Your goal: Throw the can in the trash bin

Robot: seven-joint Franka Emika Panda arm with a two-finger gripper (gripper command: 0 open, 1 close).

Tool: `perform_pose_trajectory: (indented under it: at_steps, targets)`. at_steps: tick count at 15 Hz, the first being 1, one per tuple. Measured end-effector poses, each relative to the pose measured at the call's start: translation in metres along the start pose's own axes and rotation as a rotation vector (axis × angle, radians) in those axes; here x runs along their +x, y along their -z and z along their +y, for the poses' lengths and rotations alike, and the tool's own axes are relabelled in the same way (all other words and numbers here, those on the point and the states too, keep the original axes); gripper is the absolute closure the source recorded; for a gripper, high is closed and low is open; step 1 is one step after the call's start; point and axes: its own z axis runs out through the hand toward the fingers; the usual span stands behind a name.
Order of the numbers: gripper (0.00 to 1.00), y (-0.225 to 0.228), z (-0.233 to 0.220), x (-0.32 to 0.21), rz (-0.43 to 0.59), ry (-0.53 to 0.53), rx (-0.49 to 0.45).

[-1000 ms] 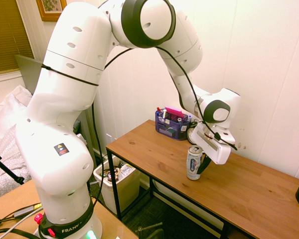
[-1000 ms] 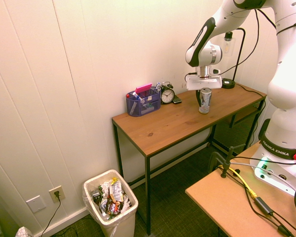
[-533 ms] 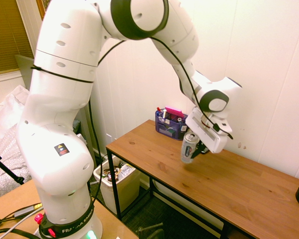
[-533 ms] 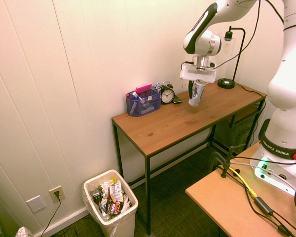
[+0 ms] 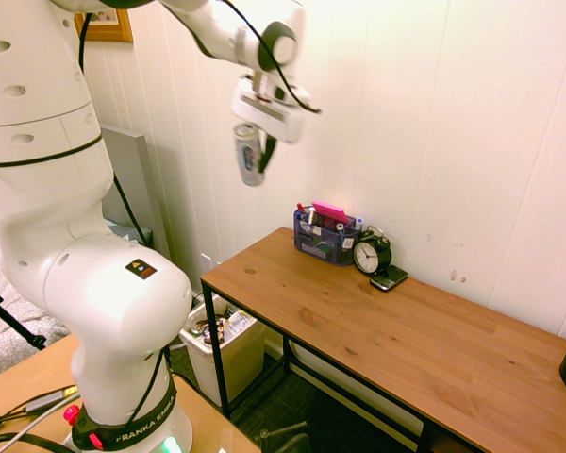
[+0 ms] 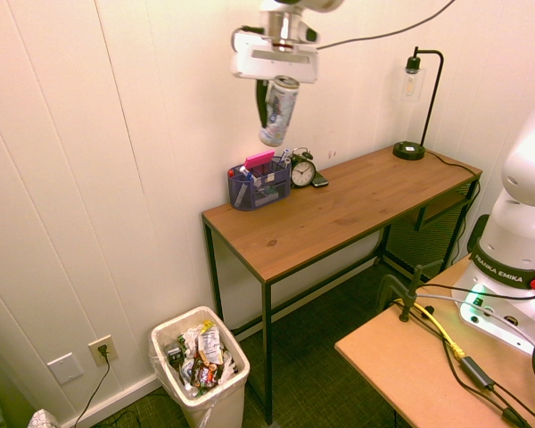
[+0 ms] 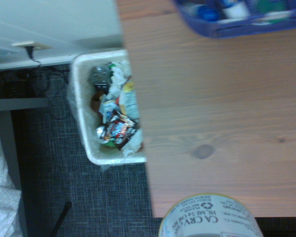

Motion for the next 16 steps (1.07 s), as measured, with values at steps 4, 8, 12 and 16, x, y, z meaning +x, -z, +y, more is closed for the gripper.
perform_pose_trajectory:
  at_steps: [4,8,12,16]
  targets:
    - [1.00,-0.062,-0.081,-0.074,0.002,0.050,-0.095]
    - [0.00,-0.143,-0.142,-0.053,-0.052,0.036,-0.155]
    - [0.00,-0.140,-0.176,-0.037,-0.071,0.031,-0.175]
    - [0.00,-0.132,-0.191,-0.016,-0.078,0.021,-0.172]
